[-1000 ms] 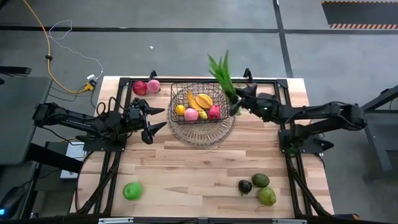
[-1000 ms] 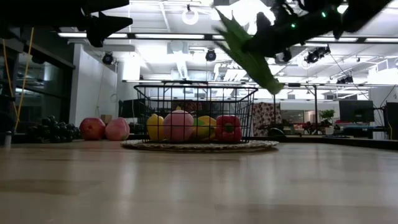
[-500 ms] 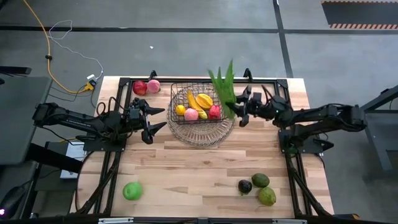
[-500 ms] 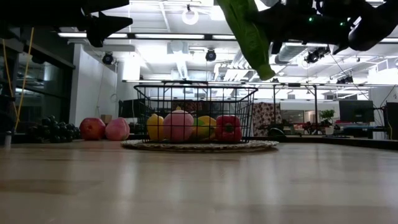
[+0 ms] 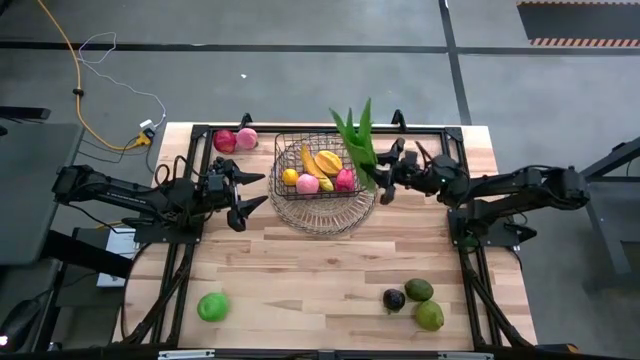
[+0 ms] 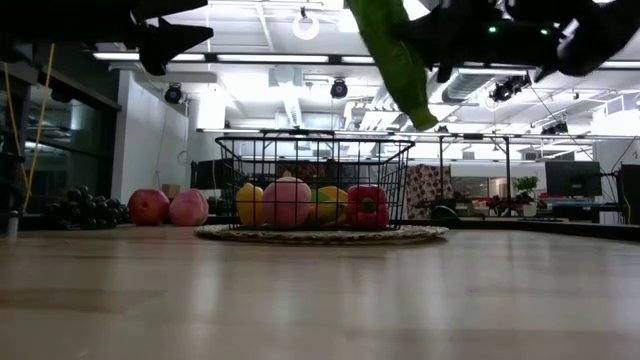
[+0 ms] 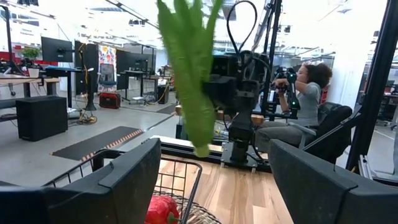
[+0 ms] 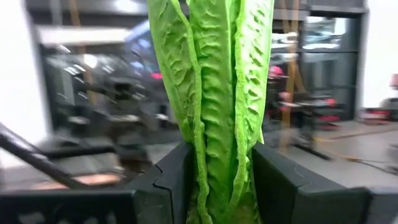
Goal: Build produce basket
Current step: Put the leaf lettuce into the wire basket
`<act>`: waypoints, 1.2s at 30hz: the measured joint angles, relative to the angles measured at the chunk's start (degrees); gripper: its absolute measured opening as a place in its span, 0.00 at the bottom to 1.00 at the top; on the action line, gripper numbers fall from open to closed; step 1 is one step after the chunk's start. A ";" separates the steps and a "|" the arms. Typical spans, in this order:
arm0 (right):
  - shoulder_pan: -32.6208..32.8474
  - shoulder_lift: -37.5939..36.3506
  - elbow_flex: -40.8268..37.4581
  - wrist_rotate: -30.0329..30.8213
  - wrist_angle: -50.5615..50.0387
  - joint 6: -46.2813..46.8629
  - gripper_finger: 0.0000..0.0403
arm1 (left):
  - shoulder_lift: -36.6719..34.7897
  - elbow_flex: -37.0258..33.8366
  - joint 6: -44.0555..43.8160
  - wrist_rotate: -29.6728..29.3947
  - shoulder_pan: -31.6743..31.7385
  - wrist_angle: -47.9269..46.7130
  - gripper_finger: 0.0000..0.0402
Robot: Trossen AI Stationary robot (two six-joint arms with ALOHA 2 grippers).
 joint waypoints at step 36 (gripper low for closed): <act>-10.84 38.68 50.17 -4.10 -56.74 -25.44 0.33 | 0.00 0.00 1.53 0.00 0.02 0.09 0.71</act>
